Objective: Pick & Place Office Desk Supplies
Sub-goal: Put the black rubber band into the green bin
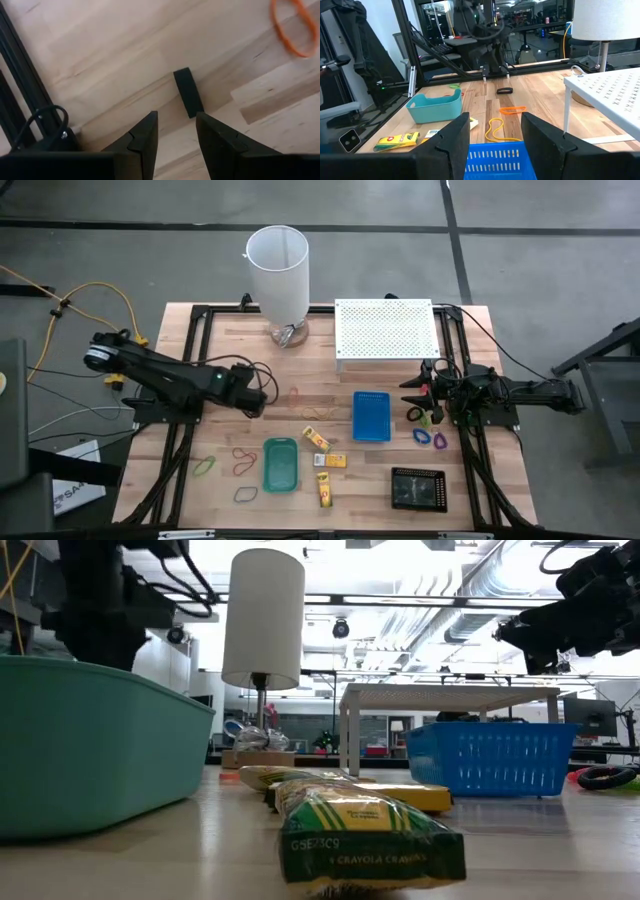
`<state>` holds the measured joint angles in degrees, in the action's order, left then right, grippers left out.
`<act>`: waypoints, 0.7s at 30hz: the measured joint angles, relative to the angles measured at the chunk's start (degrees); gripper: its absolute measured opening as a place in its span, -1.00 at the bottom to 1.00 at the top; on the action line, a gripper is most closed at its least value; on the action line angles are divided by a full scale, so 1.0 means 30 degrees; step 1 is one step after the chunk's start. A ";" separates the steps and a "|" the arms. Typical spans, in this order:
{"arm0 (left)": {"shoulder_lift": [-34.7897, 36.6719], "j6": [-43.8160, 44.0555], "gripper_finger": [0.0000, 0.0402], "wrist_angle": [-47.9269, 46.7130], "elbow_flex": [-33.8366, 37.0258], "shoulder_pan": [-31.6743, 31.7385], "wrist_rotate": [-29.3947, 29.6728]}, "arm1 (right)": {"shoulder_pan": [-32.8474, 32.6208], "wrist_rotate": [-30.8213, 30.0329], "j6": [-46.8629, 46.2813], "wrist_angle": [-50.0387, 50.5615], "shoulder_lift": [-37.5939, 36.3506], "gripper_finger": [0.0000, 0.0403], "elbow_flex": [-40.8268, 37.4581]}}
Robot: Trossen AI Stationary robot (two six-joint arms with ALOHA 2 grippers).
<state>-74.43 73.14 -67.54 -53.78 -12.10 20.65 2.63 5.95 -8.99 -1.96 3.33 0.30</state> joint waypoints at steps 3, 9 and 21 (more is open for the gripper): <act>-0.0813 0.0228 -0.37 0.0217 0.0000 0.0000 -0.0291 | -0.0001 -0.0002 0.0000 0.0000 -0.0007 -0.18 0.0000; -0.1757 0.0648 -0.37 0.1056 0.0007 0.0007 -0.0809 | -0.0005 -0.0005 0.0000 0.0000 0.0000 -0.18 0.0007; -0.3227 0.3633 -0.37 0.2048 0.0015 0.0188 -0.1751 | 0.0002 -0.0001 0.0000 0.0000 -0.0003 -0.18 0.0004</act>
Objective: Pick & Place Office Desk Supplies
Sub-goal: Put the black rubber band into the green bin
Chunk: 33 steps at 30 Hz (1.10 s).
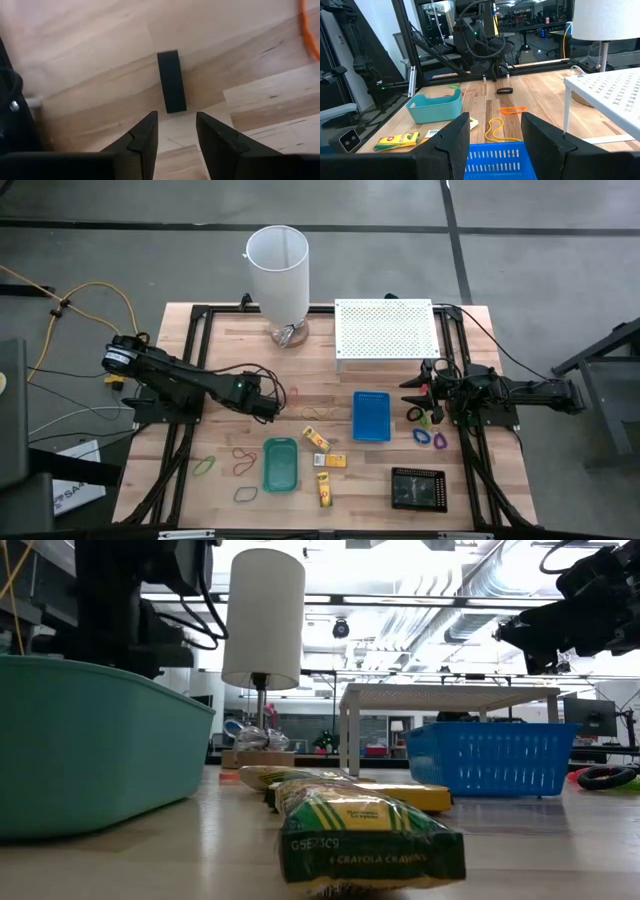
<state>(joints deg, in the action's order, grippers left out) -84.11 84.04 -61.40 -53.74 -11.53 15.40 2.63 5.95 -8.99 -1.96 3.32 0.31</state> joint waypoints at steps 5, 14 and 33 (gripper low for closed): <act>-0.0374 0.0096 -0.37 0.0142 0.0010 0.0589 -0.0546 | -0.0007 0.0003 0.0000 0.0000 0.0003 -0.18 -0.0004; -0.1114 0.0087 -0.37 0.0798 0.0181 0.0978 -0.0553 | -0.0001 -0.0001 0.0000 0.0007 0.0003 -0.18 0.0003; -0.2940 -0.0209 -0.37 0.1704 0.0233 0.1593 -0.0574 | -0.0006 0.0000 0.0000 0.0000 0.0003 -0.18 0.0000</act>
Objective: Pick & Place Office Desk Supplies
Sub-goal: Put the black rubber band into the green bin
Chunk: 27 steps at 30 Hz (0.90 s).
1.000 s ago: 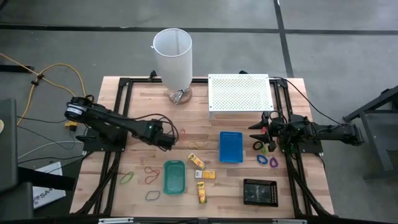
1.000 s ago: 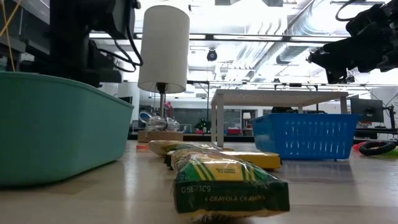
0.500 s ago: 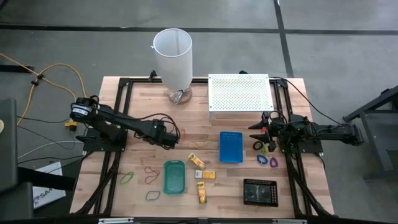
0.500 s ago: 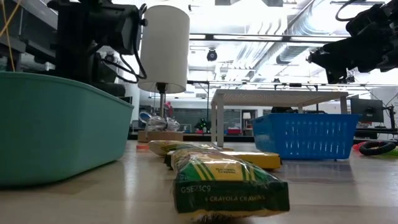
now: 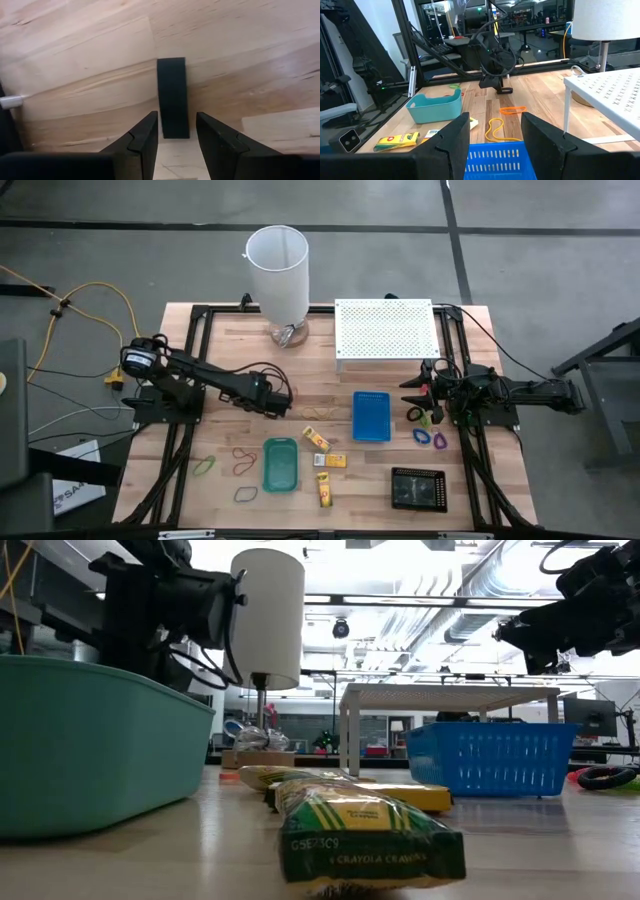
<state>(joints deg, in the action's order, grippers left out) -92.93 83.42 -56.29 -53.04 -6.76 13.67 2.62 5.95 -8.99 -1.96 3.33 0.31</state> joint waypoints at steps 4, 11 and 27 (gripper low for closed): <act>-0.0276 -0.0007 -0.37 0.0192 0.0000 0.0004 0.0014 | 0.0005 -0.0004 0.0000 0.0000 0.0000 -0.18 0.0003; -0.1123 -0.0026 -0.37 0.0319 -0.0036 0.0004 0.0043 | -0.0002 -0.0003 0.0000 0.0000 -0.0007 -0.18 -0.0003; -0.0815 0.0073 -0.37 -0.0196 0.0000 0.0128 -0.0016 | 0.0000 -0.0002 0.0002 0.0000 -0.0001 -0.18 0.0000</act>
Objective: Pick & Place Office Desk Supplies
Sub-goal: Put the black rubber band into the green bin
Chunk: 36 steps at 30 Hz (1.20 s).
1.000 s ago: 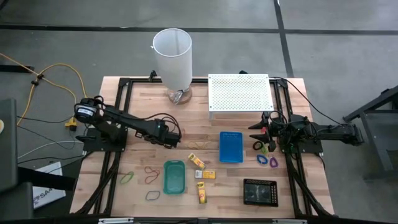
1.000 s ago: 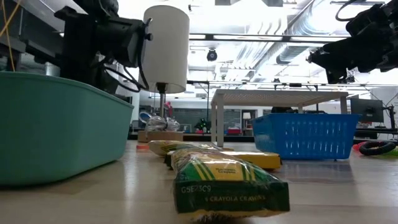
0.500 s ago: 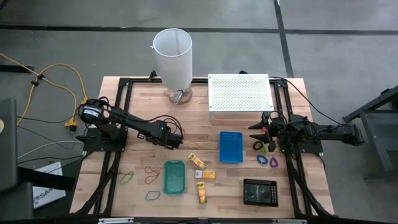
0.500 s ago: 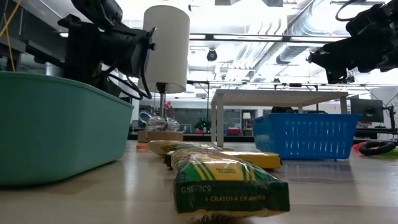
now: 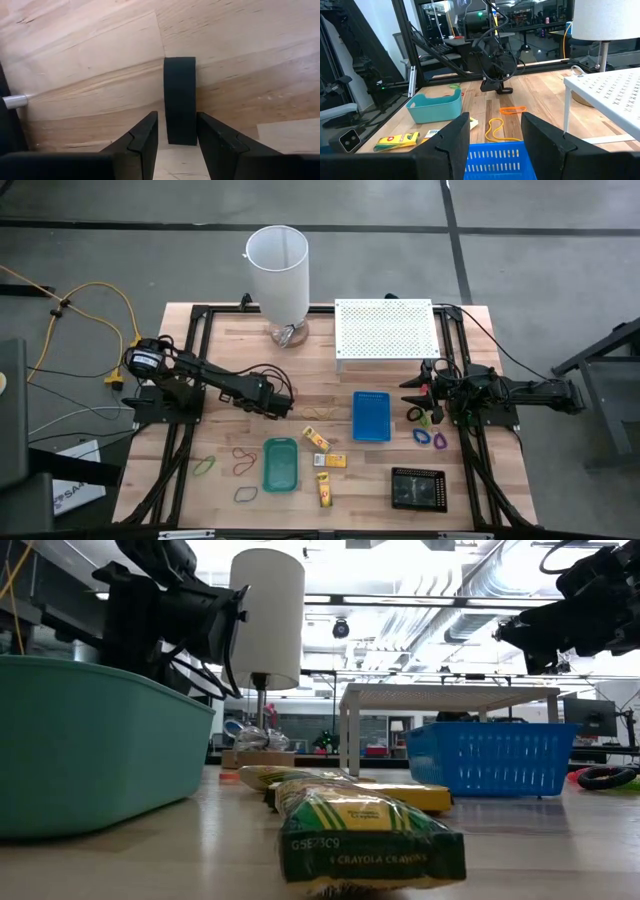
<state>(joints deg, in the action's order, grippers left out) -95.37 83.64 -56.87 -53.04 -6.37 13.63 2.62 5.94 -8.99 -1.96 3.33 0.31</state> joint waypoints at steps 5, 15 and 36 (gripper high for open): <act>0.0110 0.0082 -0.37 -0.0346 0.0000 0.0000 0.0007 | 0.0000 0.0006 -0.0002 0.0007 -0.0006 -0.18 -0.0004; 0.0117 0.0140 -0.37 -0.0462 0.0000 0.0000 -0.0015 | 0.0005 -0.0001 -0.0002 0.0007 0.0001 -0.18 -0.0004; 0.0117 0.0291 -0.81 -0.0476 0.0131 0.0000 -0.0138 | 0.0002 0.0002 -0.0002 0.0007 0.0000 -0.18 -0.0001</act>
<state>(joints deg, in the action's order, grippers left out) -95.02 84.51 -58.30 -52.64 -6.37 13.21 2.62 5.94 -8.99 -1.93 3.33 0.30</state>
